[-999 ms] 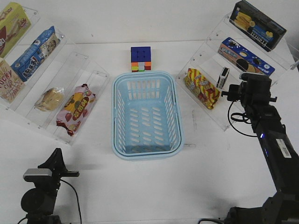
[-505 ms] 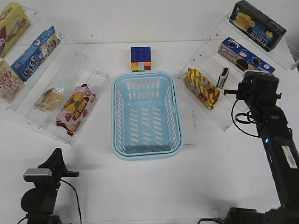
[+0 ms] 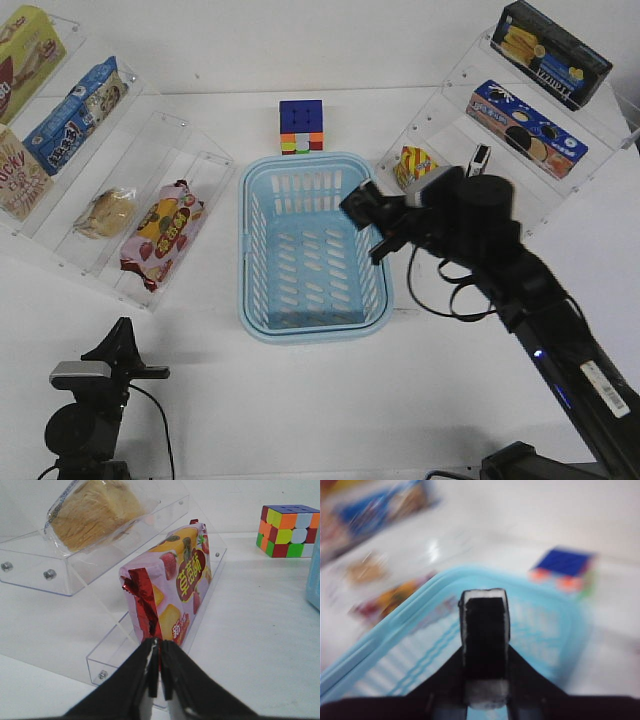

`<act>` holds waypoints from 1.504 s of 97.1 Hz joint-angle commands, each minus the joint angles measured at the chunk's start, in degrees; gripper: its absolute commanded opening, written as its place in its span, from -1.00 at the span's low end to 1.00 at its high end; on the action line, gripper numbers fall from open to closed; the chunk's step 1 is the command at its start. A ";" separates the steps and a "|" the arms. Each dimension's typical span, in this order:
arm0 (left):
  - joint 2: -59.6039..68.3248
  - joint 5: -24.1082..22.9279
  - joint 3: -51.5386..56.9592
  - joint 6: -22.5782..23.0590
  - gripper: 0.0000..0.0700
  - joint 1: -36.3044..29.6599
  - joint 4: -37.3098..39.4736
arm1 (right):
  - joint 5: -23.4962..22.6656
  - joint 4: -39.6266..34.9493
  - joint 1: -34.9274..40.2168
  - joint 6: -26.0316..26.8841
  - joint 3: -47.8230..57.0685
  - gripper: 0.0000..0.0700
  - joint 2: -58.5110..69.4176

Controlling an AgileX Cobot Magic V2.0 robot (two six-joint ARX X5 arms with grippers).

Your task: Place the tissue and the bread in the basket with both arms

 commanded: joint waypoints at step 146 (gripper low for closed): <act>48.92 -2.14 44.02 13.60 0.66 0.02 -12.44 | 21.00 21.40 -4.15 4.66 -44.11 -0.99 -41.88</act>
